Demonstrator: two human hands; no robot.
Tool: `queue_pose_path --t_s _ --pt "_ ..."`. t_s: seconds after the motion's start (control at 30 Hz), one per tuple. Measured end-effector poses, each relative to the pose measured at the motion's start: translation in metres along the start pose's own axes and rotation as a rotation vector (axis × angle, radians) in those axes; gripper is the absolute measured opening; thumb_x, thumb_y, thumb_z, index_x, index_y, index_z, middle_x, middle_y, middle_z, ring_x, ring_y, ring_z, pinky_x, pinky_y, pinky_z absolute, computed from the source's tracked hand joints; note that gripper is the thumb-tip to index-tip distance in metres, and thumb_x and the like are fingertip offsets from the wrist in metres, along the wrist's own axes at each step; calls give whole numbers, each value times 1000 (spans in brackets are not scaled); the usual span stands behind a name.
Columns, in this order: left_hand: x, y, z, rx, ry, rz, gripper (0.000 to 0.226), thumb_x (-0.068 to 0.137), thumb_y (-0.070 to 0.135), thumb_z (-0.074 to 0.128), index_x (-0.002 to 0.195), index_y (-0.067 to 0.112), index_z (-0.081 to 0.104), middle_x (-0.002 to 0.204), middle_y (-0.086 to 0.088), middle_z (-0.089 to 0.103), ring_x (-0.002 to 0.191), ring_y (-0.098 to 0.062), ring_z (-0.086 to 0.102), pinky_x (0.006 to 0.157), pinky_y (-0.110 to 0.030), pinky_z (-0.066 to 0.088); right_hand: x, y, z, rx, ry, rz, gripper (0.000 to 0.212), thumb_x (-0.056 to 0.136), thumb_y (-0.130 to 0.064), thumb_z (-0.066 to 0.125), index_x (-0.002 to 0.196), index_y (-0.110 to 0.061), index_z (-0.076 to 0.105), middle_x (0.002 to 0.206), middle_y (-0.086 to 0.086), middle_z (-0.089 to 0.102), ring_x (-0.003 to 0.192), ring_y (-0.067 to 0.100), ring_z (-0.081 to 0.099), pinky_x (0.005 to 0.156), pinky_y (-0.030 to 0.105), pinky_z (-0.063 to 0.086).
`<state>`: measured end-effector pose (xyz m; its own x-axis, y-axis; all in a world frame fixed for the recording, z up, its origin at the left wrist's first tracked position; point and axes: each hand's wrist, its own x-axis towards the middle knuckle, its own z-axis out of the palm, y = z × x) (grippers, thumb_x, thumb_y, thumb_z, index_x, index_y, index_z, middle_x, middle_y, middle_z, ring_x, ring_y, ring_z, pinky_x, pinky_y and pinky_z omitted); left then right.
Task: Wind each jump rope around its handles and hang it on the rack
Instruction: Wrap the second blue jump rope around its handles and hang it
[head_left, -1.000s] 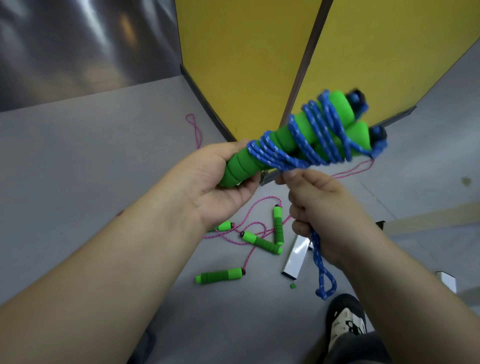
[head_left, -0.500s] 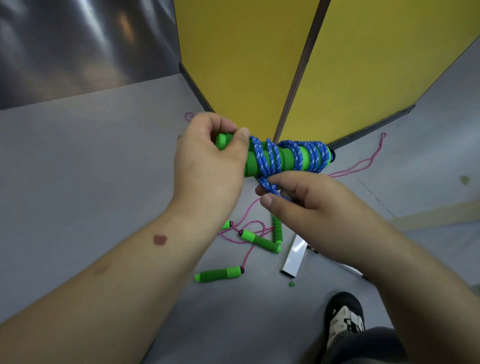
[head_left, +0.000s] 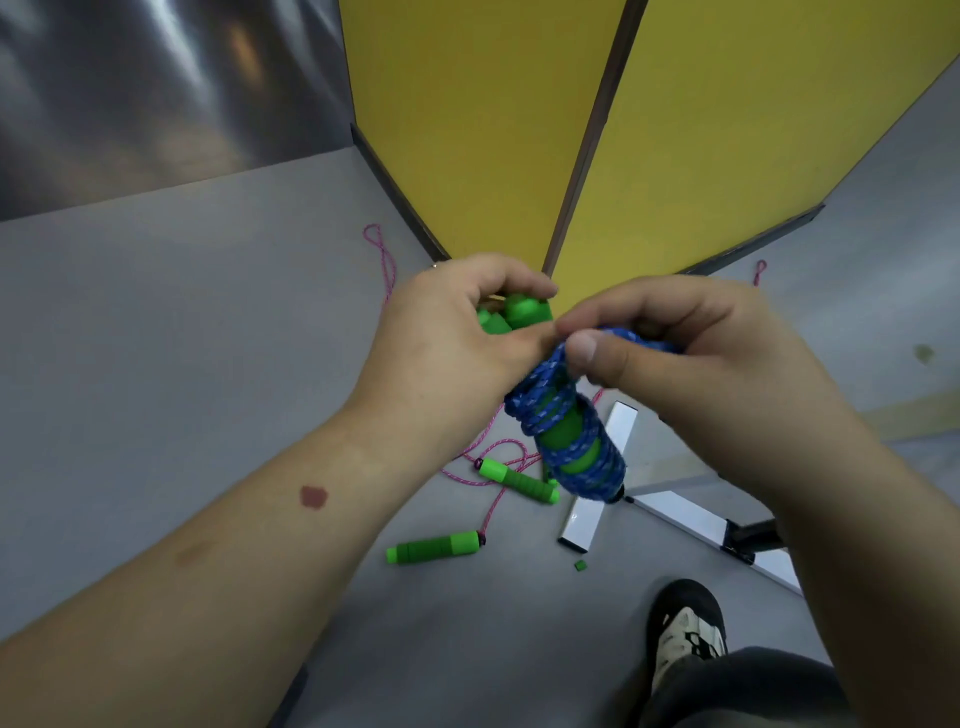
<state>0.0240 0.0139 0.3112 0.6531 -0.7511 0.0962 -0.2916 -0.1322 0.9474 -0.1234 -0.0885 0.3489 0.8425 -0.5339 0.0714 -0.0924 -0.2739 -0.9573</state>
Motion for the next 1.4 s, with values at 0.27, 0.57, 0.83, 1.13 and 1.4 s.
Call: queue_pose_path --t_s 0.27,0.57,0.83,1.13,1.4 --pt "3 -2 0 -570 -220 -187 24 82 17 78 106 21 77 102 -7 76 97 -23 72 87 -36 58 10 19 -1 496 218 116 11 77 -11 71 87 -10 69 76 5 66 73 22 66 75 34 57" --pt "-2 5 2 -624 -334 -189 35 77 14 78 112 19 76 107 -12 76 99 -20 72 91 -34 59 8 11 5 490 306 125 12 95 -2 60 93 -12 65 77 3 67 74 19 66 70 31 58" --pt "-10 8 7 -286 -344 -119 58 64 31 87 112 41 56 116 -5 58 97 -29 71 89 -59 60 6 9 10 461 245 120 14 97 -1 58 98 -13 65 80 5 63 78 25 68 56 29 55" --pt "-2 5 -5 -279 -367 -87 32 74 19 71 103 32 65 94 -11 66 80 -20 63 78 -54 59 7 6 1 449 200 111 30 91 13 52 83 -12 67 77 4 65 70 17 61 63 27 53" --pt "-15 9 2 -136 -304 71 25 80 16 59 104 18 52 65 6 45 55 -10 42 48 -28 38 7 4 11 449 214 177 45 89 16 51 66 -18 71 79 10 69 64 22 55 50 23 48"
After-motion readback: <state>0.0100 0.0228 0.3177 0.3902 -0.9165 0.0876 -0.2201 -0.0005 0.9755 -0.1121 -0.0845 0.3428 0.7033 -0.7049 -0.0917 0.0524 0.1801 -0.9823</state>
